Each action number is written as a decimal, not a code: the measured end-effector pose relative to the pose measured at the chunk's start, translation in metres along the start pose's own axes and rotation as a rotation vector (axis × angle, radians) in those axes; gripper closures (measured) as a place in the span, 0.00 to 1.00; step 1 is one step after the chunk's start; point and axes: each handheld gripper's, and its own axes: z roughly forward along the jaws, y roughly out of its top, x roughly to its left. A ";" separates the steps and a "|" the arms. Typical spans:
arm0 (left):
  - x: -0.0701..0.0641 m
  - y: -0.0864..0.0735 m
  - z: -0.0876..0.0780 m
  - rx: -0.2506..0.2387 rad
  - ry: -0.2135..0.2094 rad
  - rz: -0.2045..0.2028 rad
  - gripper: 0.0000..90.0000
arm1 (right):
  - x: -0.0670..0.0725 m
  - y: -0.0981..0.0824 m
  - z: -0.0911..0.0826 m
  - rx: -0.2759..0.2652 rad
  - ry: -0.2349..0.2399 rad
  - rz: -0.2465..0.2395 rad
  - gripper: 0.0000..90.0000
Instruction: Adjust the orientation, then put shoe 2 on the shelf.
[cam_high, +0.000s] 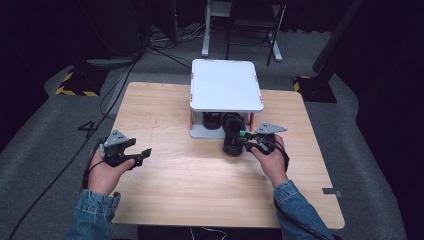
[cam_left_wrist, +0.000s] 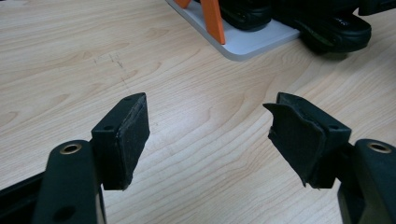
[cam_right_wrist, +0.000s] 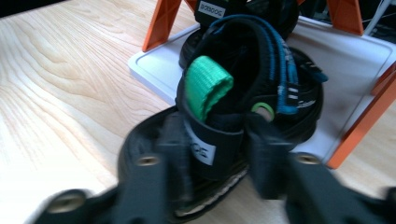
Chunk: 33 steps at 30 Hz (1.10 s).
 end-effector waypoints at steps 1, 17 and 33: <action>0.000 0.001 0.001 -0.001 -0.002 0.001 0.32 | 0.002 0.000 -0.001 -0.010 -0.008 0.002 0.52; -0.006 0.015 0.019 0.005 -0.056 0.033 0.32 | 0.047 0.000 -0.061 0.047 -0.078 -0.063 0.54; -0.007 0.019 0.025 0.008 -0.067 0.043 0.32 | 0.068 -0.037 -0.016 0.293 0.001 -0.076 0.72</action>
